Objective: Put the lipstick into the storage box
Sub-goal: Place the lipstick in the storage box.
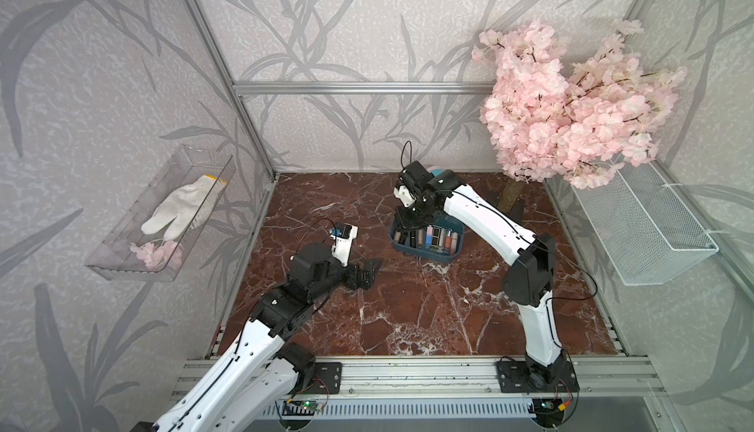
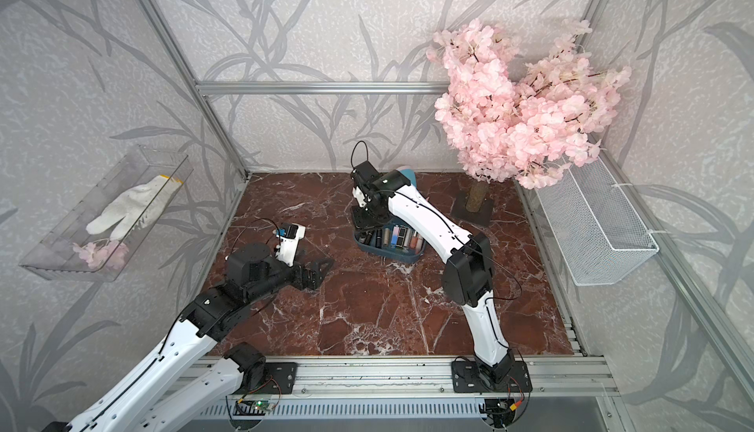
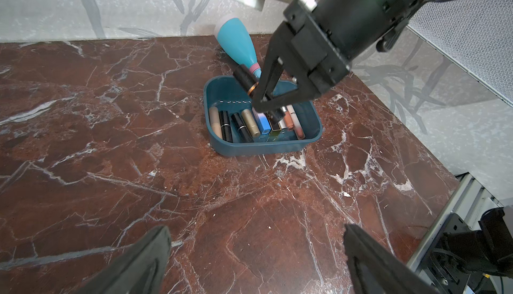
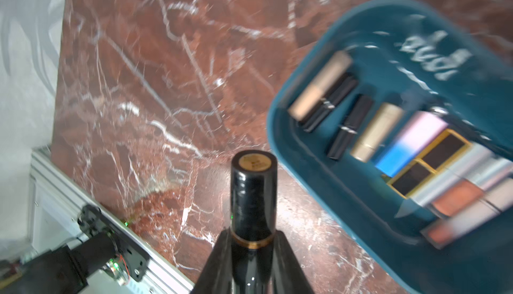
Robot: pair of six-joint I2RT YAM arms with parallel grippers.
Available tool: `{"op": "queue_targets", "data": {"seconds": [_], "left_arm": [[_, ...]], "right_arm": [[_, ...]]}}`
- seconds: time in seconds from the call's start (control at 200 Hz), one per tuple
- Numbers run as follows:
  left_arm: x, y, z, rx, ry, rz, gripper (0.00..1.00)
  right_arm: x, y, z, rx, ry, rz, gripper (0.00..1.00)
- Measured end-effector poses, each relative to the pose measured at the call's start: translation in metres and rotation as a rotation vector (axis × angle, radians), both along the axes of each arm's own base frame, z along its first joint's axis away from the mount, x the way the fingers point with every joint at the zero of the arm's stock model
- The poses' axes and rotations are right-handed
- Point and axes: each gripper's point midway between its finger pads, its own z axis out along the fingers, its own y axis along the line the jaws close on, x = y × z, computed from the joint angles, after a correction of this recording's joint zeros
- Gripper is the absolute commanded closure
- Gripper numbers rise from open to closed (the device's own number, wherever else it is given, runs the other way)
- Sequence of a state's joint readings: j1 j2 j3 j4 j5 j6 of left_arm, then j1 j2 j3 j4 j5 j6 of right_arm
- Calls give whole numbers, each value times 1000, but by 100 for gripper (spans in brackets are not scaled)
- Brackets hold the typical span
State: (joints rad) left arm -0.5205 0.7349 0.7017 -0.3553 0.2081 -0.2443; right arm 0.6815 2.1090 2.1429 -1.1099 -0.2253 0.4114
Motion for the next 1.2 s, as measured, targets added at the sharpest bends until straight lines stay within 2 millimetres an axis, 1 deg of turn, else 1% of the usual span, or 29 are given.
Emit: {"op": "queue_targets", "data": {"seconds": [0.1,0.175,0.33,0.485,0.59,0.78,1.035,1.2], "left_arm": [[3,-4,-6,8,20,-10,0],[5,-8,-9,12,39,-21,0],[9,-13,-13,11,57,-37,0],[10,-18,-16,5,72,-53,0],[10,-21,-20,2,91,-69,0],[9,-22,-18,-13,95,-68,0],[7,-24,-16,-35,103,-73,0],[7,-25,-16,-45,110,-76,0]], "right_arm": [[15,-20,0,-6,10,-71,79],[20,-31,-2,-20,21,-102,79],[25,-43,-7,-37,38,-128,79],[29,-52,-24,-65,71,-146,79],[30,-55,-40,-88,102,-151,79],[31,-60,-68,-127,155,-159,79],[32,-62,-97,-163,203,-159,79],[32,-62,-106,-173,218,-160,79]]}}
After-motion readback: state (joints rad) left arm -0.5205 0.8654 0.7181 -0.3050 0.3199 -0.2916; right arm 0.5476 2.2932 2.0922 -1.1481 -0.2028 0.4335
